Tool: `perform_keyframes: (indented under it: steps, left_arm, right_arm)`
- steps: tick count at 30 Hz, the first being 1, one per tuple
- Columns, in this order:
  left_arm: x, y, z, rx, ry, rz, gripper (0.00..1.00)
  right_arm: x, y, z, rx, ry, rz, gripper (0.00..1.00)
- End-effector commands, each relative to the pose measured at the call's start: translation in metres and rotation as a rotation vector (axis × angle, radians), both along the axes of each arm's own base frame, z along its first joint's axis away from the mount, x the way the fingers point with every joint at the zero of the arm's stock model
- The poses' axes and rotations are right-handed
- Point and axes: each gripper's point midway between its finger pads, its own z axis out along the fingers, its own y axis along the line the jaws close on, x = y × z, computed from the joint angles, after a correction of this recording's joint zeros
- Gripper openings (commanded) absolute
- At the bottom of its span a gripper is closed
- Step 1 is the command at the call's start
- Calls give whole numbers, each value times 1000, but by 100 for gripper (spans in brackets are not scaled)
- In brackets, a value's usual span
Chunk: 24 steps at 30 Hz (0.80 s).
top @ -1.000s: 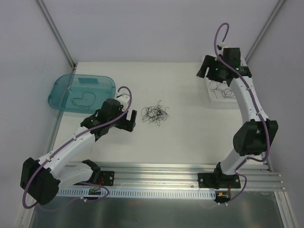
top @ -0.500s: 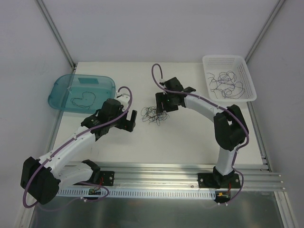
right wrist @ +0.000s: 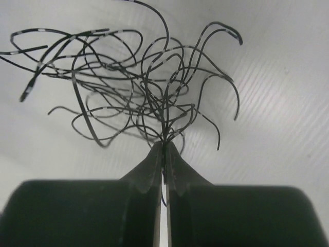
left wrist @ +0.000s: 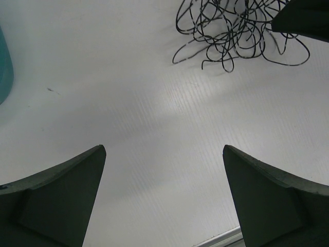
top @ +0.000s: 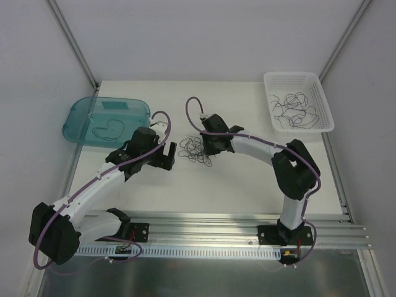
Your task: Untangle the cables
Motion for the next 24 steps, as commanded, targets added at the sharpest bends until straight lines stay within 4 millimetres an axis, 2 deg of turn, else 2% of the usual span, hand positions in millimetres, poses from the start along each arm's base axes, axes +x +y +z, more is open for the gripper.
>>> perform_keyframes:
  steps: [1, 2, 3, 6, 7, 8, 10, 11, 12, 15, 16, 20, 23, 24]
  left_arm:
    - [6, -8, 17, -55, -21, -20, 99]
    - [6, -8, 17, -56, -18, -21, 99]
    - [6, -9, 18, -57, -21, -25, 99]
    - [3, -14, 23, -79, -29, -54, 99]
    - [1, -17, 26, -98, -29, -74, 99]
    - [-2, -21, 28, -113, -27, -94, 99]
    - [-6, -27, 36, -152, -43, -131, 99]
    - [-10, -35, 40, -189, -49, -169, 99]
    - [-12, -37, 48, -216, -72, -185, 99]
    - [-23, -52, 64, -328, -95, -241, 98]
    - [-27, -56, 66, -357, -91, -251, 98]
    - [-45, -74, 63, -453, -47, -260, 94]
    - [-59, -87, 48, -458, -25, -265, 92]
    - [-58, -89, 47, -465, -30, -249, 92]
  right_arm:
    - [-13, 5, 54, 105, -98, 10, 1]
    - [-26, 16, 78, 202, -109, 78, 1]
    - [-32, 22, 88, 249, -120, 107, 1]
    - [-35, 1, 100, 166, -157, 13, 1]
    - [-42, -4, 101, 145, -142, 19, 1]
    - [-49, -3, 99, 151, -138, 43, 1]
    - [-58, 2, 118, 220, -184, 68, 1]
    - [-64, -2, 112, 214, -174, 67, 1]
    - [-69, -3, 120, 234, -184, 60, 1]
    - [-81, -5, 116, 246, -176, 75, 1]
    - [-84, -4, 124, 269, -191, 83, 1]
    - [-100, 0, 137, 317, -222, 119, 1]
    - [-111, 2, 144, 344, -233, 146, 1]
    - [-112, 4, 147, 358, -237, 148, 1]
